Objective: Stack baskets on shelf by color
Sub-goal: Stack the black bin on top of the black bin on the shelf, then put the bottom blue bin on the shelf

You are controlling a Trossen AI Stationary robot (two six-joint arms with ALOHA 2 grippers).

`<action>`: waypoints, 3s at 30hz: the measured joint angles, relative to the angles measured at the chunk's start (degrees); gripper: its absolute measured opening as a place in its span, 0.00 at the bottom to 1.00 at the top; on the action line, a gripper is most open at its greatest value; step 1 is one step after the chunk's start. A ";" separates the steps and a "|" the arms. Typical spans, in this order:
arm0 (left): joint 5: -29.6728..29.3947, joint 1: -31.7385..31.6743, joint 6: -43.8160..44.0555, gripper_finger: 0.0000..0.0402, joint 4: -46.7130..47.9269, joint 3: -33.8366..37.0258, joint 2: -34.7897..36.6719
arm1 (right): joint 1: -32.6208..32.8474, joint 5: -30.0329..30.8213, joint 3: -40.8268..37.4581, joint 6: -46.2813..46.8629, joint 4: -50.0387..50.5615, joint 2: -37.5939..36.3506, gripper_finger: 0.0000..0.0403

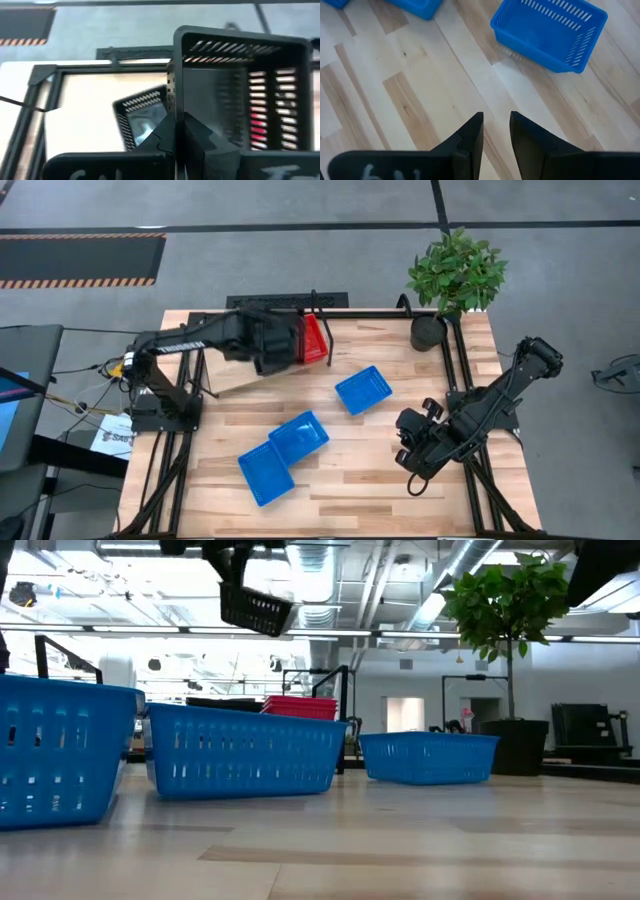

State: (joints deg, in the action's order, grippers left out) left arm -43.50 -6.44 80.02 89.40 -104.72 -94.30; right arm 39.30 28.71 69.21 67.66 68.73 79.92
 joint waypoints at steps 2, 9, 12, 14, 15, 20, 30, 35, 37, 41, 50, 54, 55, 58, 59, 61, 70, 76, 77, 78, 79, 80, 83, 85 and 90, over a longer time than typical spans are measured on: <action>2.10 -3.54 -1.57 0.00 -1.56 1.98 1.54 | -0.01 0.73 0.00 -0.02 -0.05 0.00 0.29; 9.02 -14.33 -3.52 0.00 -12.94 17.61 9.40 | -0.01 1.56 0.00 -0.55 0.03 0.00 0.29; 13.40 -17.78 -4.87 0.00 -24.43 26.85 14.46 | -0.03 1.56 0.00 -0.63 0.13 0.00 0.29; 15.18 -19.54 -5.09 0.00 -31.05 32.41 17.53 | -0.19 1.56 0.00 -0.63 0.23 0.00 0.29; 15.92 -20.13 -5.13 0.00 -33.91 34.97 18.97 | -0.44 1.56 0.00 -0.63 0.26 0.00 0.29; 19.26 -20.98 -2.76 0.00 -40.83 43.30 22.75 | -1.31 1.56 0.00 -0.80 0.26 0.00 0.29; 20.23 -19.74 1.36 0.00 -39.63 47.32 23.03 | -2.70 1.56 0.00 -1.84 0.24 0.00 0.29; 21.60 -19.71 2.43 0.00 -39.43 48.73 23.03 | -2.70 1.56 0.00 -2.16 0.24 0.00 0.29; 22.00 -19.65 3.19 0.00 -39.17 49.36 23.01 | -2.70 1.56 0.00 -2.21 0.23 0.00 0.29; 22.02 -19.63 3.20 0.00 -38.96 49.68 23.01 | -2.70 1.56 0.00 -2.34 0.25 0.00 0.29; 21.86 -19.63 2.65 0.00 -39.36 49.68 23.01 | -2.70 1.54 0.00 -2.29 0.22 0.00 0.29; 22.15 -19.63 2.67 0.03 -39.38 49.68 23.01 | -2.70 1.54 0.00 -2.24 0.20 0.00 0.29; 22.17 -19.63 2.61 0.04 -39.40 49.68 23.01 | -2.70 1.56 0.00 -2.21 0.20 0.00 0.29; 22.20 -19.63 1.60 0.09 -39.78 49.68 23.01 | -2.70 1.53 0.00 -2.21 0.11 0.00 0.29; 22.20 -19.63 1.44 0.10 -39.78 49.68 23.01 | -2.70 1.53 0.00 -2.21 0.07 0.00 0.29; 22.20 -19.63 1.13 0.13 -39.90 49.68 23.01 | -2.70 1.53 0.00 -2.20 0.05 0.00 0.29; 24.90 -19.63 -6.71 0.22 -42.41 49.65 23.04 | -2.70 1.53 0.00 -2.20 0.07 0.00 0.29; 27.35 -19.59 -13.43 0.25 -41.35 47.50 24.26 | -2.70 1.44 0.00 -2.19 0.07 0.00 0.29; 27.22 -19.59 -14.05 0.25 -41.11 47.02 24.45 | -2.70 1.42 0.00 -2.20 0.07 0.00 0.29; 27.20 -19.59 -14.83 0.26 -40.96 46.62 24.67 | -2.70 1.42 0.00 -2.19 0.07 0.00 0.29; 27.22 -19.57 -15.77 0.26 -40.89 46.27 24.96 | -2.70 1.42 0.00 -2.19 0.06 0.00 0.29; 27.34 -19.37 -16.92 0.26 -40.90 46.02 25.37 | -2.70 1.42 0.00 -2.18 0.07 0.00 0.29; 28.97 -17.34 -22.51 0.26 -40.70 45.87 26.48 | -2.70 1.40 0.00 -2.14 0.04 0.00 0.29; 32.68 -14.55 -26.63 0.26 -39.85 45.87 26.81 | -2.66 1.40 0.00 -2.14 0.04 0.00 0.29; 38.90 -2.45 -26.66 0.26 -38.93 45.87 26.83 | -2.78 1.41 0.00 -2.46 0.04 0.00 0.29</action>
State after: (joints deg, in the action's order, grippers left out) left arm -4.59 -8.89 53.36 50.47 -58.85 -67.47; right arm 36.52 30.12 69.21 65.20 68.77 79.92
